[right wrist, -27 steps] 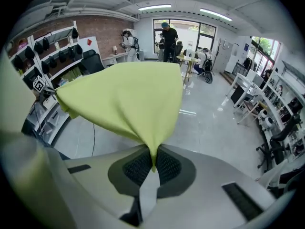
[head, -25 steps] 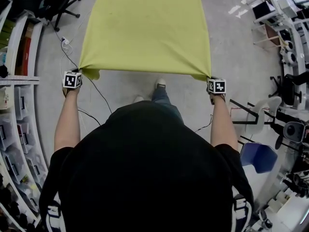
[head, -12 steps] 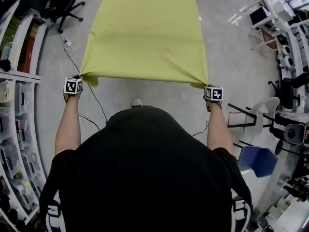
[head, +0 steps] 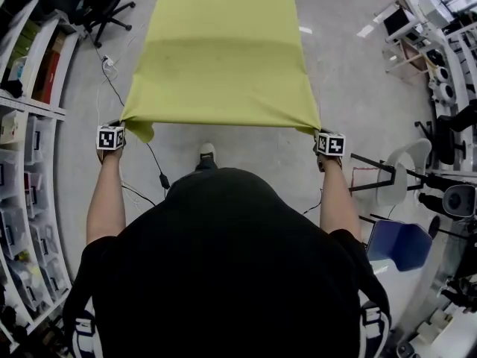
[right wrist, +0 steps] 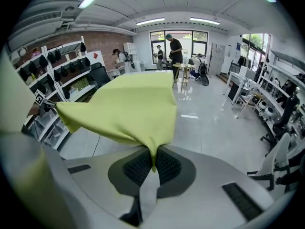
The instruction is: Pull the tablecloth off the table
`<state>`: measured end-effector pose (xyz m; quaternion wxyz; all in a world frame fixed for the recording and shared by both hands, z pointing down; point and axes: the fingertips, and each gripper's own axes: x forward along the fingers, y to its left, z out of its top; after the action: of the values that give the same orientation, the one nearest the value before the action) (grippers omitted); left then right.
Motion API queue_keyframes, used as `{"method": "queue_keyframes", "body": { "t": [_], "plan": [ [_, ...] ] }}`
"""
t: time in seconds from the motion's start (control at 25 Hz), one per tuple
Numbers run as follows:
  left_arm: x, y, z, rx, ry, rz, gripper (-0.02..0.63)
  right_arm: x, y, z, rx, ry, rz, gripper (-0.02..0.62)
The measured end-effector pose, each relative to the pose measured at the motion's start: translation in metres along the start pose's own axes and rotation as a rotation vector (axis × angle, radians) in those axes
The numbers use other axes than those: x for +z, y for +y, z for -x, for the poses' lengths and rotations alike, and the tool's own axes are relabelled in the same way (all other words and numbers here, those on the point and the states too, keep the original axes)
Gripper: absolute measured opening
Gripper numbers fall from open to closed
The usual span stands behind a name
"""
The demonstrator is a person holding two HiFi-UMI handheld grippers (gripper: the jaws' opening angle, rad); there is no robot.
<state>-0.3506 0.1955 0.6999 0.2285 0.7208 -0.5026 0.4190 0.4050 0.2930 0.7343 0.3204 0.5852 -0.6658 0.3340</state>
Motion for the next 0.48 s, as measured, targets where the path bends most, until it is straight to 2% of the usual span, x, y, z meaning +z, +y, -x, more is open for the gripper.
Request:
{"method": "queue_keyframes", "body": {
  "t": [0.24, 0.48],
  "plan": [
    [-0.055, -0.022, 0.053, 0.033, -0.038, 0.058, 0.025, -0.047, 0.013, 0.044, 0.030, -0.055, 0.021, 0.025],
    [-0.074, -0.029, 0.090, 0.067, -0.081, 0.086, 0.025, -0.064, 0.021, 0.074, 0.053, -0.114, 0.054, 0.025]
  ]
}}
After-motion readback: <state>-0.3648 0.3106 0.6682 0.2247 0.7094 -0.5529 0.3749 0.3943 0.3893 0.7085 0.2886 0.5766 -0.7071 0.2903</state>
